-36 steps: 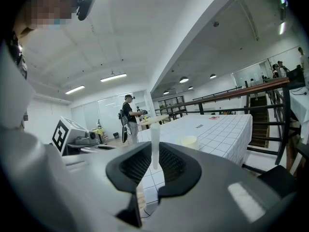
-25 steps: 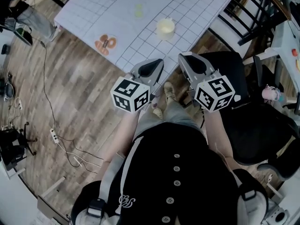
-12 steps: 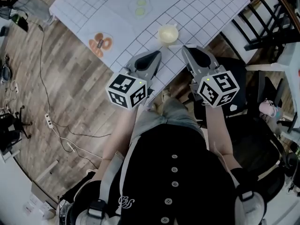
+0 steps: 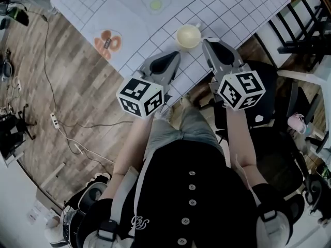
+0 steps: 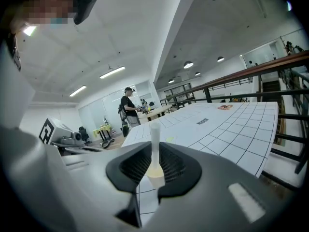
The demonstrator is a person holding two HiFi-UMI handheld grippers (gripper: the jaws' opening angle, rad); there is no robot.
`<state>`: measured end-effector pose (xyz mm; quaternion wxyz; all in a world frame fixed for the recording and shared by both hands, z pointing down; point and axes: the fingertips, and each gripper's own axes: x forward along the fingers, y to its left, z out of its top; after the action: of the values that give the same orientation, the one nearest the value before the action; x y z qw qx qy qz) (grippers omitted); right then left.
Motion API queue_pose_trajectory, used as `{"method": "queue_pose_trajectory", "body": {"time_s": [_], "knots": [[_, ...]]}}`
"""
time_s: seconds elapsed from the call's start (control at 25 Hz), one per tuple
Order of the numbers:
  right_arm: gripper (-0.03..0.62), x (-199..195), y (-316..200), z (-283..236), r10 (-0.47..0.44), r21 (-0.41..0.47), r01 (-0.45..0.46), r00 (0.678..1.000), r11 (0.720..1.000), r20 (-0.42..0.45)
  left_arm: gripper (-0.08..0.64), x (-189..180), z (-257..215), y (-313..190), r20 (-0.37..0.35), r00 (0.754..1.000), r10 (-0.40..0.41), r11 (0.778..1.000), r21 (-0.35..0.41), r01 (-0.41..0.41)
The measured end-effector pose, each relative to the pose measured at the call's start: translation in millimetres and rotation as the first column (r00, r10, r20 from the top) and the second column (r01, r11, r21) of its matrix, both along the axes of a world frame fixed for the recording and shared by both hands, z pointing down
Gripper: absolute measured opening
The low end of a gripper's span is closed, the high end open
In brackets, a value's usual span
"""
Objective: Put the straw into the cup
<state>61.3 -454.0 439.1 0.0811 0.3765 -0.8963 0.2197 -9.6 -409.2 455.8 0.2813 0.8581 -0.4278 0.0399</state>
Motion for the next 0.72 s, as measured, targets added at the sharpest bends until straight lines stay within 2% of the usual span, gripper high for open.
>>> {"method": "queue_pose_trajectory", "body": {"time_s": [0.36, 0.72], "knots": [[0.048, -5, -11, 24, 0.013, -0.029, -0.012, 1.000, 1.000, 0.009, 0.000, -5, 24, -5, -0.015, 1.000, -0.024, 0.999, -0.042, 0.024], [0.048, -15, -12, 37, -0.017, -0.044, 0.017, 1.000, 0.999, -0.001, -0.002, 1, 29, -14, -0.040, 0.999, -0.018, 0.999, -0.038, 0.016]]}}
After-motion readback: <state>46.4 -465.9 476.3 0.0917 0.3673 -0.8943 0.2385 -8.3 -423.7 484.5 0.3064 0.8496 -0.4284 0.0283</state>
